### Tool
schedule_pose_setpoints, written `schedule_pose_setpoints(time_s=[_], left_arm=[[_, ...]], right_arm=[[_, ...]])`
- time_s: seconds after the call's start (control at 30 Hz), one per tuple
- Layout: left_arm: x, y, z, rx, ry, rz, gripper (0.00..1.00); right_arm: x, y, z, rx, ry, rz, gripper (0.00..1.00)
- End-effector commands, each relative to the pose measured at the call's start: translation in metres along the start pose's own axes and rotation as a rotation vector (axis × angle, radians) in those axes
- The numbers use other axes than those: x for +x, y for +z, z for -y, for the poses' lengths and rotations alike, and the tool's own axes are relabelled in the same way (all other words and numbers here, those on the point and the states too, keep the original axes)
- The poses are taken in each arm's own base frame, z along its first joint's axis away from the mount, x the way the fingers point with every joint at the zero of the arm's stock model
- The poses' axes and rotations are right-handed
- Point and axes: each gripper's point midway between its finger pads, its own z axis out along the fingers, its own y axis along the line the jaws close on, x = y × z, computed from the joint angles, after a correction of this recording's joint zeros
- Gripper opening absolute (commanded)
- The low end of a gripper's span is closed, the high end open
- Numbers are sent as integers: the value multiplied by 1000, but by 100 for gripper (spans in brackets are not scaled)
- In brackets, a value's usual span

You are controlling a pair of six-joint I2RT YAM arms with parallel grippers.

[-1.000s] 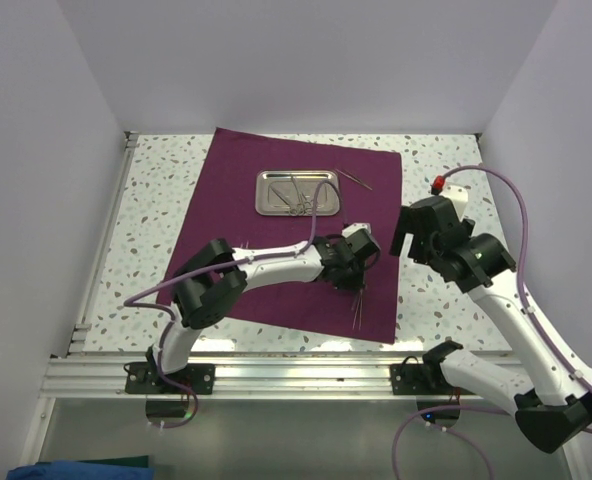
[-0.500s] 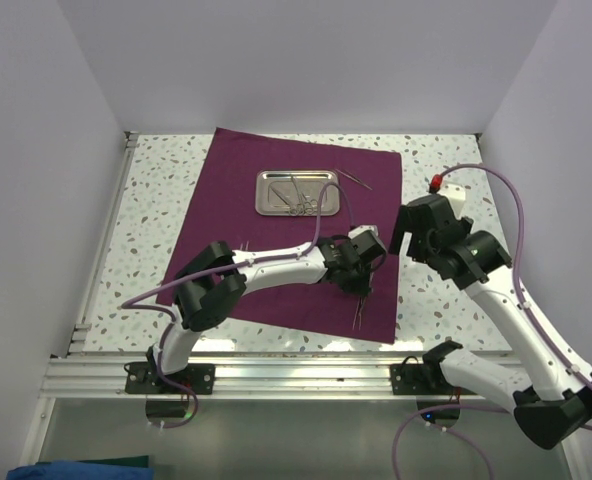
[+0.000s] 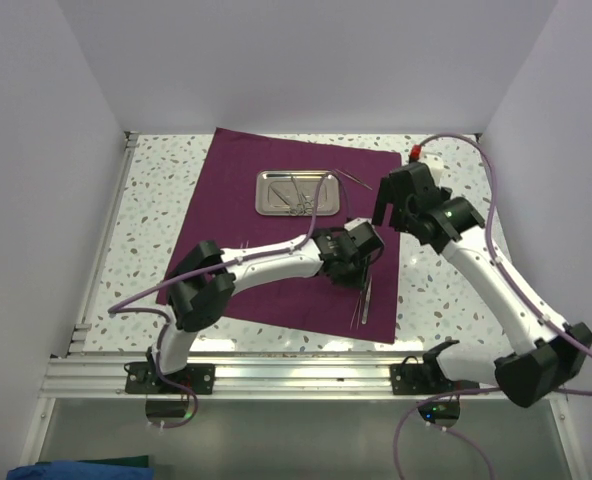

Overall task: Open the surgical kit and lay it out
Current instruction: Place the medical item in the surgical kit, then pick up the medical item from the container.

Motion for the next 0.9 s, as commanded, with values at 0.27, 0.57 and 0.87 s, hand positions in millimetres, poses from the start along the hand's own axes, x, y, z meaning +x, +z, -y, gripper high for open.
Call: schedule_pose_setpoints(time_s=[0.27, 0.57, 0.87], left_arm=[[-73, -176, -120, -257, -126, 406, 40], [-19, -222, -194, -363, -282, 427, 40], [-14, -236, -218, -444, -280, 463, 46]], right_arm=[[-98, 134, -84, -42, -15, -8, 95], [-118, 231, -135, -169, -101, -88, 93], [-98, 270, -138, -164, -131, -111, 90]])
